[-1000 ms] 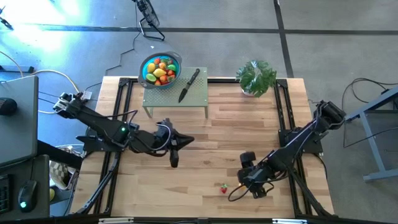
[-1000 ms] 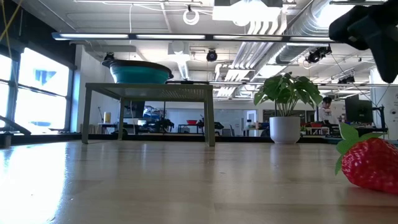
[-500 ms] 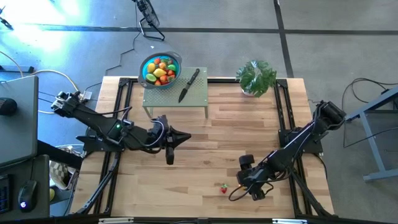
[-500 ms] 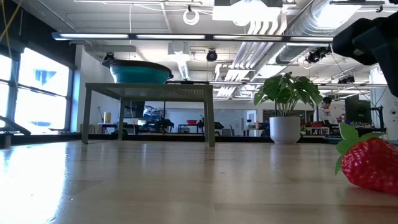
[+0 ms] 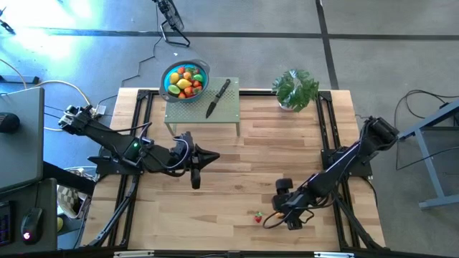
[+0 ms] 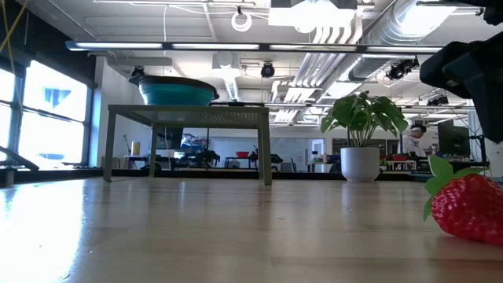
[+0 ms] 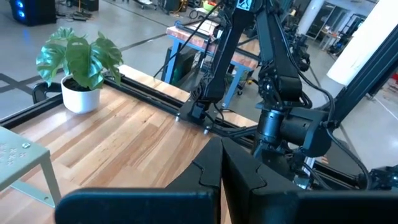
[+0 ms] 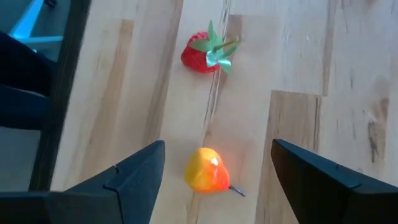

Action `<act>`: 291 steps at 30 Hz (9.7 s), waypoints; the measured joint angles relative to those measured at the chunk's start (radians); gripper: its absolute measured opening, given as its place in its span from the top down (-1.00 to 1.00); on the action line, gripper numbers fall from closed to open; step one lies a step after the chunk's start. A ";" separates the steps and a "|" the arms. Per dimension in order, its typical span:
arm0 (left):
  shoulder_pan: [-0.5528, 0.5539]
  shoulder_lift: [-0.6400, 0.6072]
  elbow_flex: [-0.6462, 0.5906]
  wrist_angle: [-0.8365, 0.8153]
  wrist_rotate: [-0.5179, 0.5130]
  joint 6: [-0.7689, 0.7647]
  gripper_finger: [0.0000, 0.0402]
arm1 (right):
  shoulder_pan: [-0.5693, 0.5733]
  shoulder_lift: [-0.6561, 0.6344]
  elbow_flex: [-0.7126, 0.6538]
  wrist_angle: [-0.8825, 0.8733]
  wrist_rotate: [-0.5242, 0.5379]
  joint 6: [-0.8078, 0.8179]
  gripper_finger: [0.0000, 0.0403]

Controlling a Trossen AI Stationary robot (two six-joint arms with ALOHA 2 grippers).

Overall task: Pick & Place Fruit
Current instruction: Put the orange pear into the strainer bowl on the shelf

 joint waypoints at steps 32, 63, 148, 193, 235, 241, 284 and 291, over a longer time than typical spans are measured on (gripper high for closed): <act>0.000 0.001 0.000 -0.010 -0.001 0.002 1.00 | 0.028 0.169 0.000 0.013 -0.025 -0.008 -0.23; 0.000 0.001 0.000 -0.008 -0.001 0.002 1.00 | 0.010 -0.059 0.001 -0.049 -0.011 -0.009 0.44; 0.239 -0.134 -0.408 0.544 0.207 -0.189 0.78 | -0.524 -0.296 0.002 0.703 0.073 -0.480 0.44; 0.339 0.246 -0.247 0.845 0.447 -0.421 -0.39 | -0.525 -0.288 0.001 0.618 0.130 -0.533 0.44; 0.314 0.317 -0.247 0.951 0.383 -0.495 -0.39 | -0.526 -0.288 0.001 0.612 0.124 -0.525 0.43; 0.314 0.317 -0.209 0.912 0.382 -0.437 -0.39 | -0.526 -0.288 0.002 0.614 0.123 -0.525 0.43; 0.315 0.317 -0.161 0.756 0.400 -0.449 0.22 | -0.526 -0.288 0.001 0.612 0.160 -0.525 0.42; 0.315 0.317 -0.161 0.756 0.400 -0.450 0.22 | -0.526 -0.288 0.001 0.612 0.161 -0.525 0.42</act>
